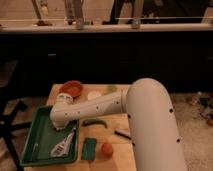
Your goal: Place grapes in red bowl
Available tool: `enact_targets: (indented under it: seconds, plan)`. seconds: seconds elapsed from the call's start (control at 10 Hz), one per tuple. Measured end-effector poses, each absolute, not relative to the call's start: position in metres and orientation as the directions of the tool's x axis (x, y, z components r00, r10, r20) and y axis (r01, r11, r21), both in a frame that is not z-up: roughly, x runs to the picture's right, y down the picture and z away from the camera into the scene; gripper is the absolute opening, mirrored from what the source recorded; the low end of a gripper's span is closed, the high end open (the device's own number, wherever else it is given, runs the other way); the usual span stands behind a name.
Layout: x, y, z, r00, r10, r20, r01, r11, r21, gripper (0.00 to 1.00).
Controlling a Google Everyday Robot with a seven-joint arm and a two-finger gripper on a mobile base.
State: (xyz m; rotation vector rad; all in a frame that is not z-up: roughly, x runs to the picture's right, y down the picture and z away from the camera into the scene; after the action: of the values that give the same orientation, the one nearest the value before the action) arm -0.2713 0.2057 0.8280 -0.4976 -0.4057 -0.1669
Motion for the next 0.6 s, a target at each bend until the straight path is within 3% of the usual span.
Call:
enact_targets:
  seconds: [0.2, 0.6]
  plan:
    - [-0.2722, 0.2059, 0.8272, 0.902, -0.053, 0.428, 0.254, 0.867, -0.428, 0.03]
    - [-0.2733, 0.2056, 0.8245, 0.892, -0.052, 0.449, 0.263, 0.867, -0.423, 0.00]
